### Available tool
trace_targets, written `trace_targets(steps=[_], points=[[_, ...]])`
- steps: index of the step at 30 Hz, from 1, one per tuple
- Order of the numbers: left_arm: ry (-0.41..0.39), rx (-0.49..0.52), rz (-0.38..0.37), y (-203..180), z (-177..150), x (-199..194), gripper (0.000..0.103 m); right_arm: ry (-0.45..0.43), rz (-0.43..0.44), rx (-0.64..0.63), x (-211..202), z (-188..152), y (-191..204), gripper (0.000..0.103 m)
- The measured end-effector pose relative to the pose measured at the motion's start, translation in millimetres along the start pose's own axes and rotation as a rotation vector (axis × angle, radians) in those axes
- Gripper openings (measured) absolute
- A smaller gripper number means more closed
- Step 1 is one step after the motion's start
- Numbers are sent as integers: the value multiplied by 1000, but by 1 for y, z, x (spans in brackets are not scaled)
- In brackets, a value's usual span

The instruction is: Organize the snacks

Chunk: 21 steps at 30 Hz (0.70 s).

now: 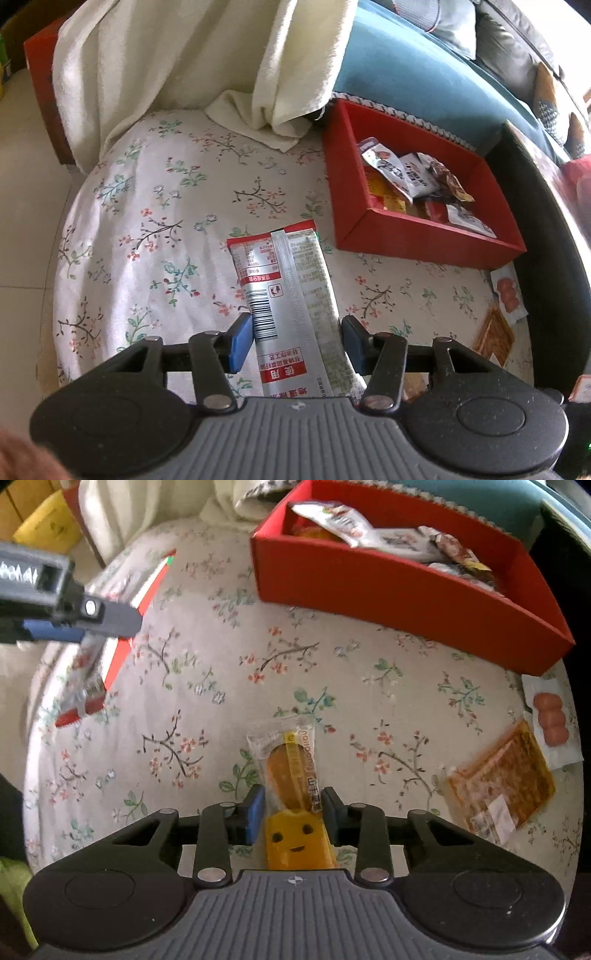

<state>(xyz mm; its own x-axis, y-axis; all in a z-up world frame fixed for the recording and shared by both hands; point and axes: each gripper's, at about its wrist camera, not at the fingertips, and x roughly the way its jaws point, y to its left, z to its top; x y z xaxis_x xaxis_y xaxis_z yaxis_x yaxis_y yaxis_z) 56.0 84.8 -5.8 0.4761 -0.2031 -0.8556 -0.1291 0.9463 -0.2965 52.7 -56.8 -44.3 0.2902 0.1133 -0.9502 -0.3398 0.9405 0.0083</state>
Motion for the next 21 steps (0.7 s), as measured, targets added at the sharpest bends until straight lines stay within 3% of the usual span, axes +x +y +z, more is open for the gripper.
trace_targets(steps=[10,21], points=[[-94,124,20,-48,12,-10,45,-198,61,54,-43,16,-37,41],[-158,266,65,-111,45,4,45,-384,37,157,-73,58,-104,40]])
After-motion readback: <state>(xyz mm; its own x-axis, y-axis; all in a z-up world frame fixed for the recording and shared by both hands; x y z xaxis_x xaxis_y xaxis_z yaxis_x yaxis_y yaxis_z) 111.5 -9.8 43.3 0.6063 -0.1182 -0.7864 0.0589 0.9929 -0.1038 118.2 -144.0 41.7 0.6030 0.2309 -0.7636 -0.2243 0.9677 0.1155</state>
